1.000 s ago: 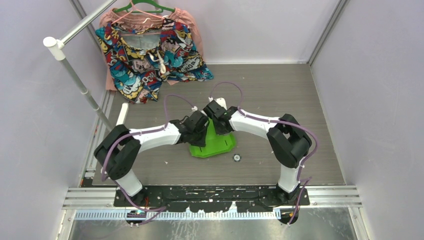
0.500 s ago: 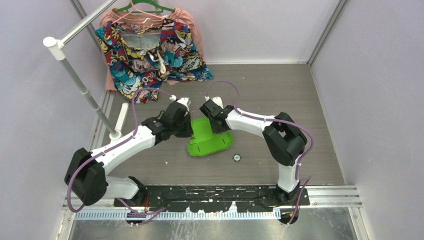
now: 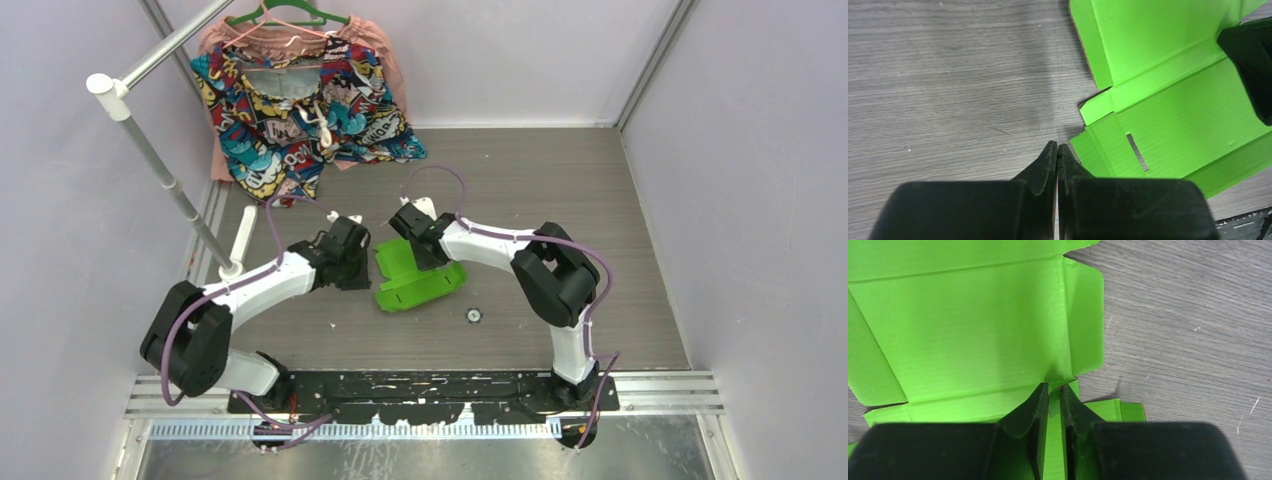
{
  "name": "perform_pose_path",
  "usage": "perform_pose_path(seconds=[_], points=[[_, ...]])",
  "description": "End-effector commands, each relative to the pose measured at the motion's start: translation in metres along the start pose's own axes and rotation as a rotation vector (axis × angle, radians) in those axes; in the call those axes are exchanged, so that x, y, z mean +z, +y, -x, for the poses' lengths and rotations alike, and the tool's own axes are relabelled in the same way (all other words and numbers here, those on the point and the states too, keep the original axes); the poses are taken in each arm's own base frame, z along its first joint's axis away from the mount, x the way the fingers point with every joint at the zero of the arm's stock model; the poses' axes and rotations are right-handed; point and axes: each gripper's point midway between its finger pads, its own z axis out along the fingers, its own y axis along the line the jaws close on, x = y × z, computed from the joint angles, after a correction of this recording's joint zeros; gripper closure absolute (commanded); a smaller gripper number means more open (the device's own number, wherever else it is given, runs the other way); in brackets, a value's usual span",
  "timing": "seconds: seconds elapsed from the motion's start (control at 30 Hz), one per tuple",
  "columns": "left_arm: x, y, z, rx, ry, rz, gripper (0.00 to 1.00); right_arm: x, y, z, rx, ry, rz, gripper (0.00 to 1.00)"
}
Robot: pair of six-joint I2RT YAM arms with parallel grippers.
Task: Fold the paper box
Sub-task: Fold the paper box at the center of the board.
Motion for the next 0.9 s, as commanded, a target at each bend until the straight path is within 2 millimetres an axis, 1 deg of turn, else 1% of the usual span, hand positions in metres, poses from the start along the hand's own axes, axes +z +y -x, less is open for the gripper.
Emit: perform_pose_path(seconds=[0.0, 0.27, 0.5, 0.53, 0.67, 0.87], points=[[0.009, -0.006, 0.001, -0.022, 0.002, -0.034, 1.00, 0.009, 0.006, -0.018, -0.006, 0.054, -0.004, 0.80], [0.009, -0.008, 0.003, -0.022, 0.001, -0.043, 1.00, 0.023, 0.010, -0.030, 0.008, 0.075, 0.018, 0.79], [0.010, -0.011, 0.005, -0.031, -0.003, -0.054, 1.00, 0.038, 0.019, -0.055, 0.043, 0.117, 0.075, 0.74], [0.009, -0.015, 0.003, -0.032, 0.009, -0.076, 1.00, 0.040, 0.020, -0.058, 0.050, 0.119, 0.082, 0.74], [0.012, -0.018, 0.002, -0.038, 0.013, -0.089, 1.00, 0.049, 0.028, -0.080, 0.124, 0.129, 0.148, 0.71], [0.018, -0.018, 0.002, -0.037, 0.024, -0.079, 1.00, 0.059, 0.026, -0.099, 0.200, 0.115, 0.165, 0.69]])
